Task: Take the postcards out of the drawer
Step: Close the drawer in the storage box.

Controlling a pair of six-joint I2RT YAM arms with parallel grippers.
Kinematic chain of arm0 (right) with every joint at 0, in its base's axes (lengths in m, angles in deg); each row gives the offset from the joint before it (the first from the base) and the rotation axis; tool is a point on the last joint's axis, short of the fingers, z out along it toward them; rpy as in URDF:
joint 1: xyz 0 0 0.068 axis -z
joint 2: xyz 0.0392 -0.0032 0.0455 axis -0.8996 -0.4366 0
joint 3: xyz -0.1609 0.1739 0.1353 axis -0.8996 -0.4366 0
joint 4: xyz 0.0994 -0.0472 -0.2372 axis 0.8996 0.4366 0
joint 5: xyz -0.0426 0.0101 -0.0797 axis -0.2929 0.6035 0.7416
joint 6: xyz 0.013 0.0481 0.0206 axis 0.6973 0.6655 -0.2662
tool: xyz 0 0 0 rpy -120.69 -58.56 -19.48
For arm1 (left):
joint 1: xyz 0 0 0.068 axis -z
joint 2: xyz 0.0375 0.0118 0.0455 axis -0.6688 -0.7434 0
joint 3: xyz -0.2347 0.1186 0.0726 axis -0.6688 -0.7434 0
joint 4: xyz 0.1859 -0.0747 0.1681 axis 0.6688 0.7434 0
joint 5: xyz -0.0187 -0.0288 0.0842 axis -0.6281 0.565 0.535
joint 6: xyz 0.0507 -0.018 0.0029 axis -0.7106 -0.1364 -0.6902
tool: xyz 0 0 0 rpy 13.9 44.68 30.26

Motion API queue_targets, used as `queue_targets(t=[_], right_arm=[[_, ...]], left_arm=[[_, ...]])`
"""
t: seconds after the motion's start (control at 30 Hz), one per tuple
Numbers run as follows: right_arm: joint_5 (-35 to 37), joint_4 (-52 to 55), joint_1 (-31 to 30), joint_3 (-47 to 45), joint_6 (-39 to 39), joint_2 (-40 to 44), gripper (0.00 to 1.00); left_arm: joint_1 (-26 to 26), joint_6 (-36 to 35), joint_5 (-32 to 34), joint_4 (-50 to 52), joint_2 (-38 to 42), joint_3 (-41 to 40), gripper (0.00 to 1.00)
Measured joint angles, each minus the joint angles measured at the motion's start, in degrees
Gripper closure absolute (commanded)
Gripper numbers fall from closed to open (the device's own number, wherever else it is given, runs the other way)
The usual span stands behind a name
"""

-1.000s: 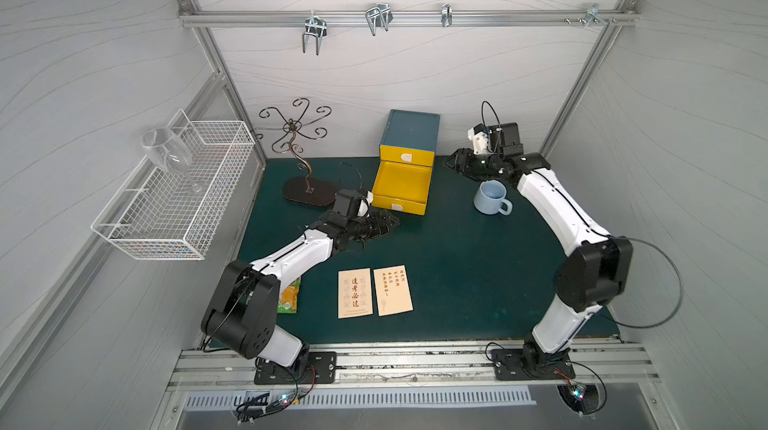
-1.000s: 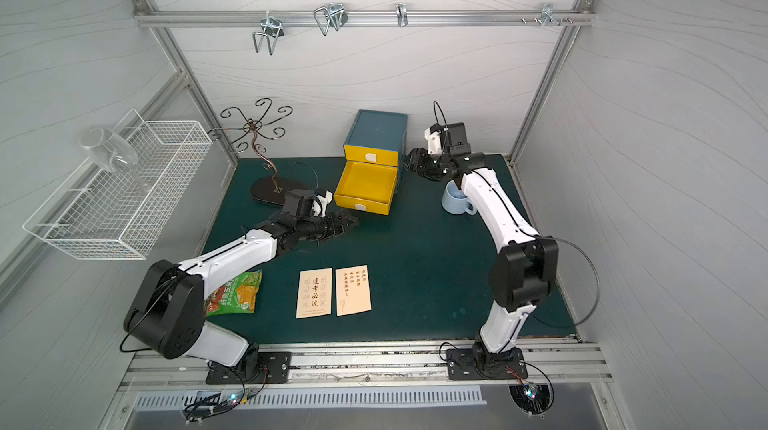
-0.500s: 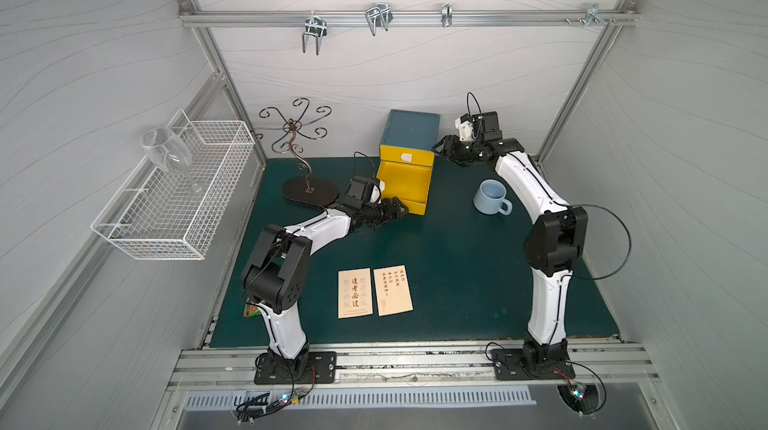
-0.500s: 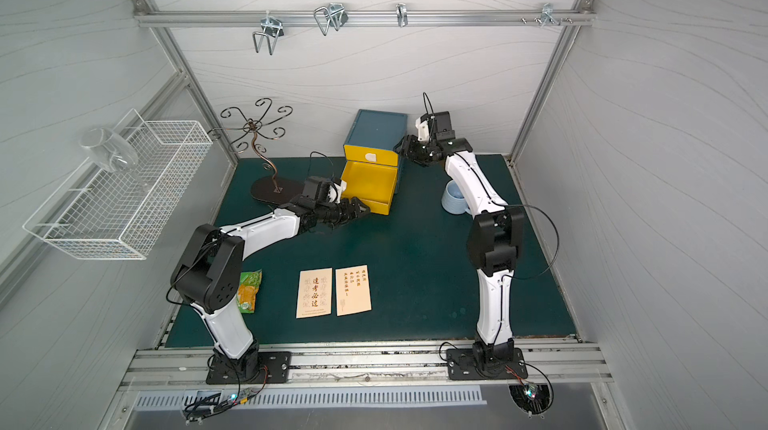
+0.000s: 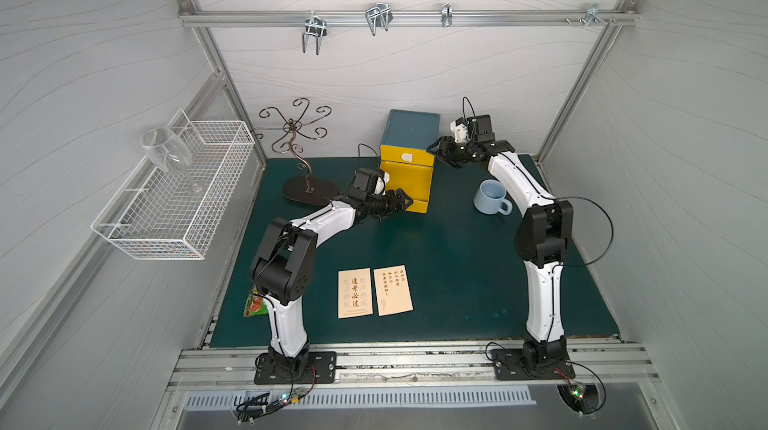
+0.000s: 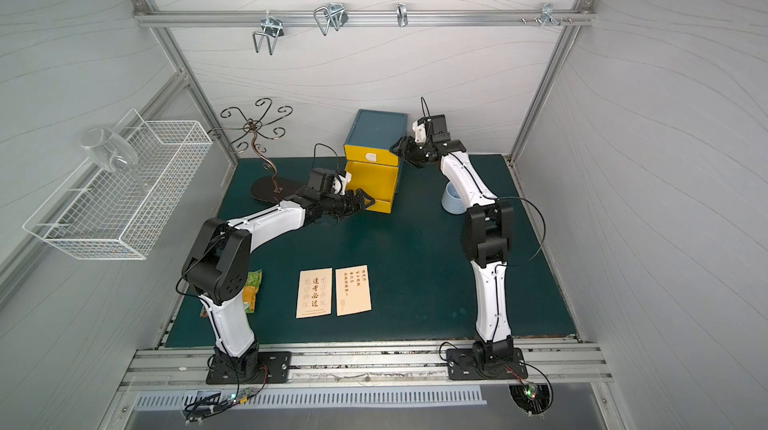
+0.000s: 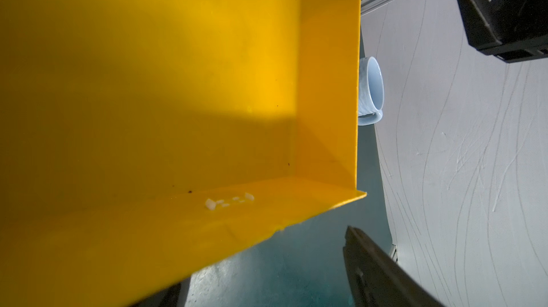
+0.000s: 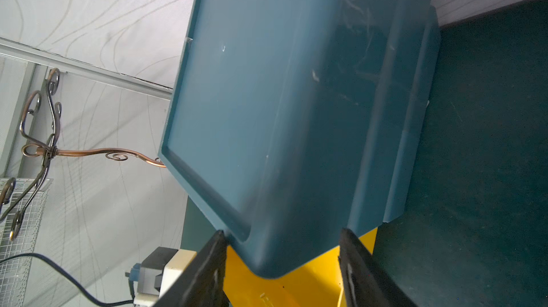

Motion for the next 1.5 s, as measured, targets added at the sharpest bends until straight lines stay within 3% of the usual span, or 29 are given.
queue_targets(t=[0.9, 1.07, 1.5], right_arm=[[-2.1, -1.7, 0.0, -0.9, 1.0, -0.4, 0.4], [-2.1, -1.9, 0.0, -0.9, 1.0, -0.4, 0.4], [-2.3, -2.6, 0.0, -1.4, 1.2, -0.4, 0.39]], left_arm=[[0.1, 3.3, 3.9, -4.0, -12.9, 15.8, 0.16], [0.1, 4.0, 3.8, -6.2, -12.6, 15.2, 0.16], [-0.1, 7.7, 4.2, -13.8, -3.8, 4.6, 0.16]])
